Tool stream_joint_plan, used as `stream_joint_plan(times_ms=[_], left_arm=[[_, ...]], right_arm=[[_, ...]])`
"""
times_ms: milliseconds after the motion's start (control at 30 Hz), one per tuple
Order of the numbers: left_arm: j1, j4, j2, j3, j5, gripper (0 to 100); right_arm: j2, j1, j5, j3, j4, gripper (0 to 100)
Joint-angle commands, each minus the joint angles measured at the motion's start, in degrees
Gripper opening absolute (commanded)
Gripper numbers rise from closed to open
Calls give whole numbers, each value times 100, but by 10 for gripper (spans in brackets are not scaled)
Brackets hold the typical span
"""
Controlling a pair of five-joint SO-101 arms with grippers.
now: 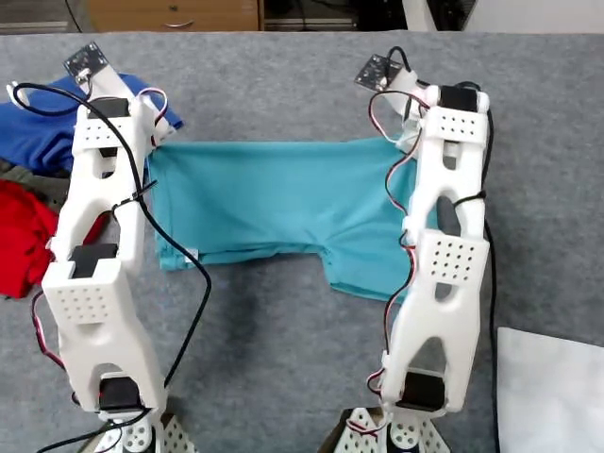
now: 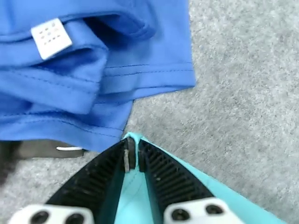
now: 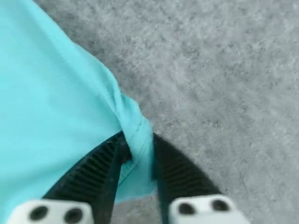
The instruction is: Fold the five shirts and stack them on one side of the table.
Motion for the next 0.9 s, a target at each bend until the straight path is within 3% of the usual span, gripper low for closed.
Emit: stream_joint_plan(times_ms=[0, 67, 133, 333, 500, 633, 867], left_arm=[[26, 378, -110, -334, 0, 105], [26, 554, -119, -334, 9, 157], [18, 800, -119, -475, 0, 181], [-26, 1890, -119, -1336, -62, 181], [79, 3051, -119, -2374, -624, 101], [88, 3666, -127, -2734, -826, 109], [-334, 3754, -892, -2409, -1319, 112]], right_arm=[[-101, -75, 97, -752, 466, 298], [-92, -75, 141, -1147, 765, 380], [-75, -84, 141, -1569, 1029, 390], [-75, -75, 360, -2703, 2207, 313], [-127, 92, 422, -2747, 2215, 230], [-655, 119, 519, -1912, 2215, 228], [-2712, -110, 1002, 1077, 2171, 228]])
